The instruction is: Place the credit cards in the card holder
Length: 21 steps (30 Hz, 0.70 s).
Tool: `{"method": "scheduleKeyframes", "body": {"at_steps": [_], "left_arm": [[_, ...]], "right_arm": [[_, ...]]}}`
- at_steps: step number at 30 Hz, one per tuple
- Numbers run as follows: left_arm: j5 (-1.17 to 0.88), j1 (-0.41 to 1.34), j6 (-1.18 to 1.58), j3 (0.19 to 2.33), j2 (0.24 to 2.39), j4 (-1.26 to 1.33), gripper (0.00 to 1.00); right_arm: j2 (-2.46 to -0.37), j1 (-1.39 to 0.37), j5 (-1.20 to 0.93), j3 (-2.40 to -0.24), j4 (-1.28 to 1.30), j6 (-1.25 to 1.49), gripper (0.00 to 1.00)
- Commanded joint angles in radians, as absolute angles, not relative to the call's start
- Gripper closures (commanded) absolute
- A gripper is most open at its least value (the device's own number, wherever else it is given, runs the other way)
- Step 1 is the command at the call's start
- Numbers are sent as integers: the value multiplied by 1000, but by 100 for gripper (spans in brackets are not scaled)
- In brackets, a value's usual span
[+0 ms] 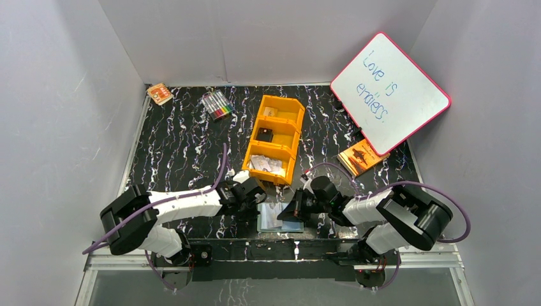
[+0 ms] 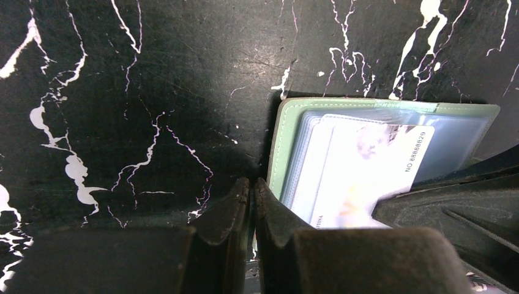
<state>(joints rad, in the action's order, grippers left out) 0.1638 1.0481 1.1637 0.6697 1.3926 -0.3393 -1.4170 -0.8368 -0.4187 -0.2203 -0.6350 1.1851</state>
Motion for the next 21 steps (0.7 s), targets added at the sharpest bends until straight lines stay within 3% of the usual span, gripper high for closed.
{"method": "scheduleKeyframes", "body": {"at_steps": [1,7,13,16,21], "left_arm": [[128,1051,1163,617,1453,-364,94],[129,1051,1169,608,1437,-362,94],[133,1051,1182,591,1410,-363,94],[134,1051,1185,587,1404,-363,94],[128,1051,1188,585,1401,-350,94]], "right_arm": [[-1446,-855,-413,-253,-614,1173,100],[-1409,-859,-413,-270,-557,1148,97],[-1322,-859,-388,-300,-419,1102,59],[-1289,-858,-378,-327,-349,1071,50],[-1283,-859,-378,-384,-241,1019,46]]}}
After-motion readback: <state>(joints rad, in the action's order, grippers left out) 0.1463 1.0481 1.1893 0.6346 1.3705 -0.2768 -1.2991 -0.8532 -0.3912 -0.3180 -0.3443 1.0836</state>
